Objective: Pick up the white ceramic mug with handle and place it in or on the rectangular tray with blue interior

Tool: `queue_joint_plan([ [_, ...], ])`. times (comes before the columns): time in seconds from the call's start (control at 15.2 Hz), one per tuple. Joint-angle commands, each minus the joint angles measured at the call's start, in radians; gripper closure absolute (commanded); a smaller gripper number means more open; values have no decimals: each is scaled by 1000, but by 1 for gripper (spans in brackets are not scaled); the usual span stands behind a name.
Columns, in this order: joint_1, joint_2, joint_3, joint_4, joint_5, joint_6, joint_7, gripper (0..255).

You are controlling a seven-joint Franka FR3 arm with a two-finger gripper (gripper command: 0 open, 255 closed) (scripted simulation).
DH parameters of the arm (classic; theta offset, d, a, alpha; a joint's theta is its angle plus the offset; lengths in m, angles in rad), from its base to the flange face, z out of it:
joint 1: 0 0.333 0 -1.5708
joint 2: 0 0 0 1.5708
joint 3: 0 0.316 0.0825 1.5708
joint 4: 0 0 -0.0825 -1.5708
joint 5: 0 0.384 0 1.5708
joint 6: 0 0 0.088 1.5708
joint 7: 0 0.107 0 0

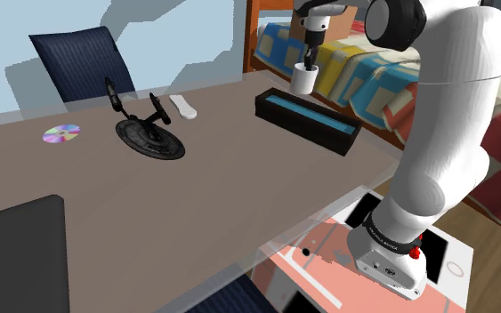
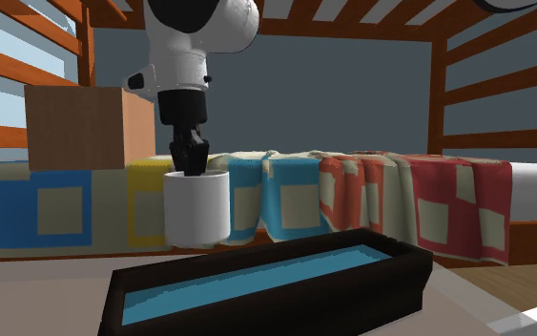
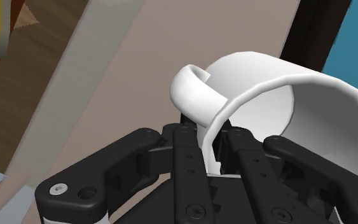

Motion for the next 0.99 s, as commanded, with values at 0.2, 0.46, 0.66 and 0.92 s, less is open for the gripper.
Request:
queue_joint_plan([
  [0.2,-4,-5,-2,61,-3,-65,1,255],
  [0.46,-9,-3,-4,118,-3,-120,0,255],
  [0.66,-15,2,-4,166,-1,-163,-1,255],
  [0.92,44,-153,-14,-30,-57,-114,31,255],
])
